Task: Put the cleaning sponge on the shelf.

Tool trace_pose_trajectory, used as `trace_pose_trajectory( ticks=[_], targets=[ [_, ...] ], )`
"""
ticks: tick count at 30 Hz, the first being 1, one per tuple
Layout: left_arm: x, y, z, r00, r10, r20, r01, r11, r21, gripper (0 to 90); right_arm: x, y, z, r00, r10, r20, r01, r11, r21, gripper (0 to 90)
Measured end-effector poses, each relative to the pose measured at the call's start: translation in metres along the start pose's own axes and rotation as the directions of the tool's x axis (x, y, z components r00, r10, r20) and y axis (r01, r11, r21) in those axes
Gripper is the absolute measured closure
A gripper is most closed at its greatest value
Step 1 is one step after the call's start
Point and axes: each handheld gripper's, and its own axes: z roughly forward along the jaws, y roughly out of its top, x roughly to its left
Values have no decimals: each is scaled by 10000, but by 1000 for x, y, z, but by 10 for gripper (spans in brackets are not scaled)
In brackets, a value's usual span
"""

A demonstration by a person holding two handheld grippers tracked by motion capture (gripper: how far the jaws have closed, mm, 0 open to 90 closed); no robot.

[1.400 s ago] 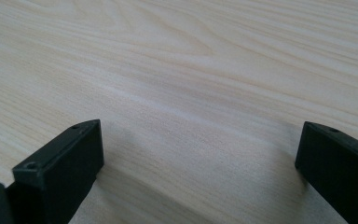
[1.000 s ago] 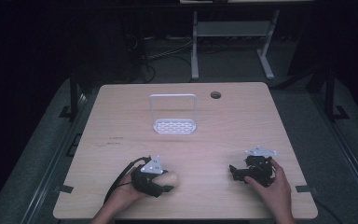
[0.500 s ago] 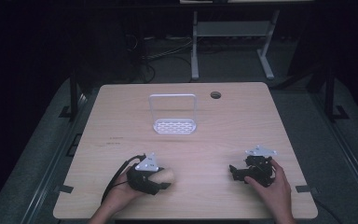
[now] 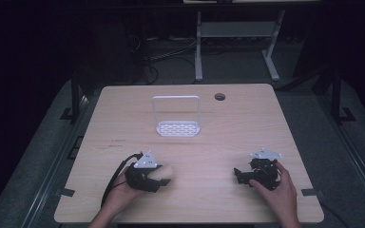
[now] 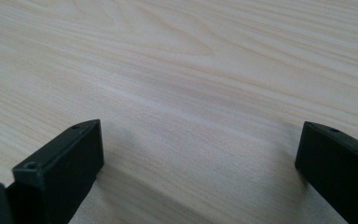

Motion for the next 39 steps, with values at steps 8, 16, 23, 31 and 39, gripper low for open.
trace_pose_trajectory(
  ticks=[8, 16, 23, 31, 39],
  targets=[
    [9, 1, -3, 9992, -350, -194, 346, 9992, -221, 414, 0, 0, 0, 10000, -15, -1, 15, 10000, 12, 5],
    [17, 8, -3, 9984, -396, -402, 389, 9991, -188, 414, 0, 0, 0, 10000, -7, -3, 7, 10000, 3, 6],
    [25, 15, 1, 9976, -470, -513, 459, 9987, -243, 414, 0, 0, 0, 10000, -21, -4, 21, 10000, 0, 5],
    [35, 21, 4, 9966, -552, -613, 533, 9980, -335, 415, 0, 0, 0, 10000, -27, -2, 27, 10000, 6, 5],
    [42, 29, 7, 9965, -467, -688, 452, 9987, -231, 415, 0, 0, 0, 10000, -18, -2, 18, 10000, 1, 6]
  ],
)
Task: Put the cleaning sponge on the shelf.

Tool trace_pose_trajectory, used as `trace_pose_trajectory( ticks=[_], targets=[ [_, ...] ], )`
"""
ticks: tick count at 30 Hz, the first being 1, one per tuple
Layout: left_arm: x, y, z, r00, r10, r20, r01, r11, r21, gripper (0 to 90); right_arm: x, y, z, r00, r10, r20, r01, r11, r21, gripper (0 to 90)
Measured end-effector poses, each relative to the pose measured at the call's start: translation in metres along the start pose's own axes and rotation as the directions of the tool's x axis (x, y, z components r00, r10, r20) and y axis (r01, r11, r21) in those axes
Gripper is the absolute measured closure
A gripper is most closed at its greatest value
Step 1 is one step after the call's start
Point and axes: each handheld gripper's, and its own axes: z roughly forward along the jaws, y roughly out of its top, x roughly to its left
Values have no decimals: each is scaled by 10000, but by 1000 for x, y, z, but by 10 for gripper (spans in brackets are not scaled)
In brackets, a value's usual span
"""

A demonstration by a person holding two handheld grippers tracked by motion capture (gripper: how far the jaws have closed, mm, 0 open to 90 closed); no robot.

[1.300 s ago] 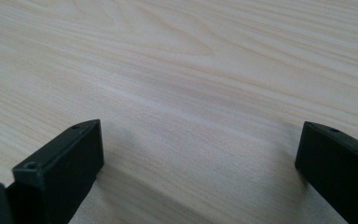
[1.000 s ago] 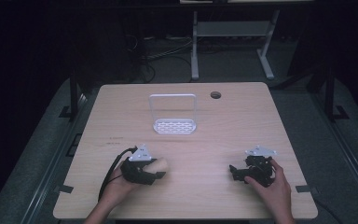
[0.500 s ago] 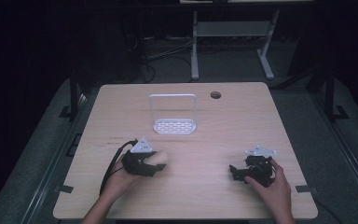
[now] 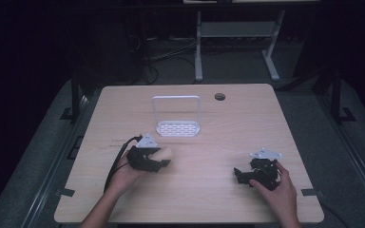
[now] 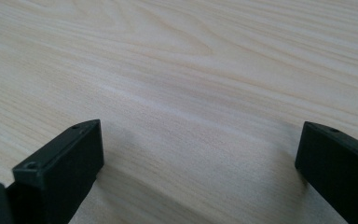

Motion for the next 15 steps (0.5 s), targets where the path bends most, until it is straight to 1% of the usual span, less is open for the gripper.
trace_pose_trajectory(
  ticks=[3, 5, 11, 12, 13, 15],
  targets=[
    [2, 3, 1, 10000, -27, -24, 27, 10000, -83, 415, 0, 0, 0, 10000, -7, 0, 7, 10000, 2, 6],
    [4, 5, 3, 10000, 7, -50, -7, 10000, -3, 415, 0, 0, 0, 10000, 9, -1, -9, 10000, 2, 6],
    [8, 13, 7, 10000, 24, -52, -24, 10000, 12, 415, 0, 0, 0, 10000, 19, 2, -19, 10000, 5, 6],
    [8, 14, 8, 10000, 32, -80, -32, 10000, -48, 415, 0, 0, 0, 10000, 19, 1, -19, 10000, 3, 6],
    [9, 14, 9, 10000, -51, -52, 51, 9999, -102, 415, 0, 0, 0, 10000, 17, 6, -17, 10000, 10, 6],
    [10, 15, 10, 10000, -31, -45, 31, 10000, -80, 415, 0, 0, 0, 10000, 19, 1, -19, 10000, 7, 6]
  ],
)
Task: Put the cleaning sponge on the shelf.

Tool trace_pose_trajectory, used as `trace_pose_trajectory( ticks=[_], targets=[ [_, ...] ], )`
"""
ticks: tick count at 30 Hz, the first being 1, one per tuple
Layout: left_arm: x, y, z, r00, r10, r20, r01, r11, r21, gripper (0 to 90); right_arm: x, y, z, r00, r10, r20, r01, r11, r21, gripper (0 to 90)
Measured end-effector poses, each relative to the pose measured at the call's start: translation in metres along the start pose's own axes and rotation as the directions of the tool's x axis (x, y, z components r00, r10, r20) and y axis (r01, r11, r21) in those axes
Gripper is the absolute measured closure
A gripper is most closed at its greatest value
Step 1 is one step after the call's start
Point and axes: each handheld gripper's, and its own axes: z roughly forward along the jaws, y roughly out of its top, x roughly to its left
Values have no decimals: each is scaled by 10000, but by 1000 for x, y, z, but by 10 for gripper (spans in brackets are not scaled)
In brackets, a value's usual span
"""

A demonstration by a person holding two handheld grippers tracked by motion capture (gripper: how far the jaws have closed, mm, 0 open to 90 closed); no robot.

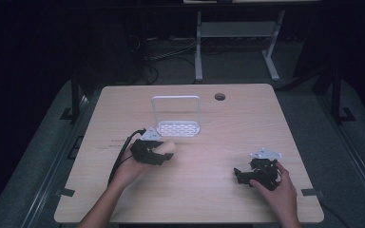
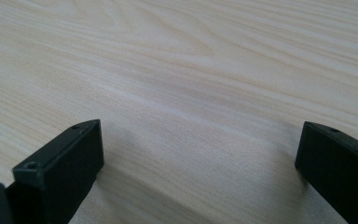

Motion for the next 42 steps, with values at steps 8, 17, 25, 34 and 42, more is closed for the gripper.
trace_pose_trajectory(
  ticks=[8, 17, 25, 34, 42],
  targets=[
    [7, 12, 7, 9999, 26, -139, -26, 10000, -51, 415, 0, 0, 0, 10000, -18, -3, 18, 10000, -7, 6],
    [14, 24, 17, 9996, 81, -277, -79, 9999, 64, 415, 0, 0, 0, 10000, -28, -8, 28, 10000, -5, 5],
    [20, 30, 23, 9993, 104, -368, -101, 9999, 84, 415, 0, 0, 0, 10000, -29, -2, 29, 10000, -4, 5],
    [25, 38, 32, 9988, 139, -460, -128, 9996, 232, 415, 0, 0, 0, 10000, -12, -4, 12, 10000, -8, 6],
    [34, 45, 42, 9985, -68, -549, 77, 9998, 165, 415, 0, 0, 0, 10000, -11, -2, 11, 10000, 2, 5]
  ],
)
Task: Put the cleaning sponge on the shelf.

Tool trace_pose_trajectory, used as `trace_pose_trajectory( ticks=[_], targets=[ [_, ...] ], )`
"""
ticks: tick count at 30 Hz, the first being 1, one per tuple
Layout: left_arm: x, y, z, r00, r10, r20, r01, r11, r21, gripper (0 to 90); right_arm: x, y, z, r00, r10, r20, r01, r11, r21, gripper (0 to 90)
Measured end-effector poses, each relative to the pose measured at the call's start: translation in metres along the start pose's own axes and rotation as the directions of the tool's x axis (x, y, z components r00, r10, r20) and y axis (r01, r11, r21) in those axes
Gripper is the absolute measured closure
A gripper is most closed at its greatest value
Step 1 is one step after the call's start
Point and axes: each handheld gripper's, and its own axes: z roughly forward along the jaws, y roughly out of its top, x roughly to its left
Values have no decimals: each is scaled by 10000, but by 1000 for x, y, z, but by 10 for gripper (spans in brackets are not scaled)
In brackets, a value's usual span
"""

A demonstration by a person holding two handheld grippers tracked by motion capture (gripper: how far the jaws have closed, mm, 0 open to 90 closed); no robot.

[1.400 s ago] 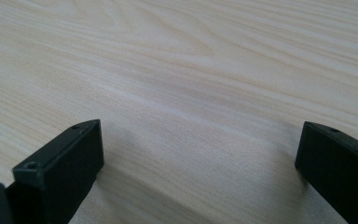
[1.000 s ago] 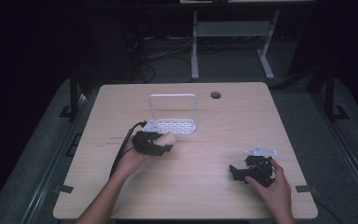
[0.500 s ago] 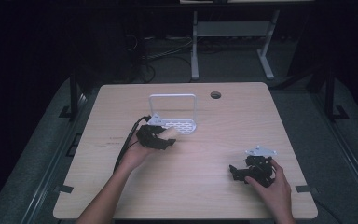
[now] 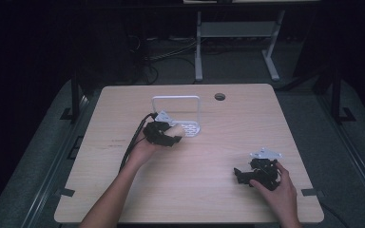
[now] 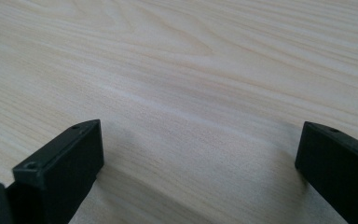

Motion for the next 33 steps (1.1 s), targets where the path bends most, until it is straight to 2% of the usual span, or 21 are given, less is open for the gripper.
trace_pose_trajectory(
  ticks=[12, 13, 18, 33],
  targets=[
    [8, 10, 17, 9994, -76, -350, 81, 9999, 147, 415, 0, 0, 0, 10000, -9, -8, 9, 10000, -12, 6],
    [9, 11, 19, 9992, 9, -410, -2, 9999, 161, 415, 0, 0, 0, 10000, -11, -9, 11, 10000, -12, 5],
    [11, 15, 30, 9975, -100, -699, 118, 9996, 253, 415, 0, 0, 0, 10000, -14, -10, 14, 10000, -10, 6],
    [18, 12, 46, 9944, -304, -1010, 360, 9979, 542, 413, 0, 0, 0, 10000, -24, -22, 24, 10000, -5, 5]
  ],
)
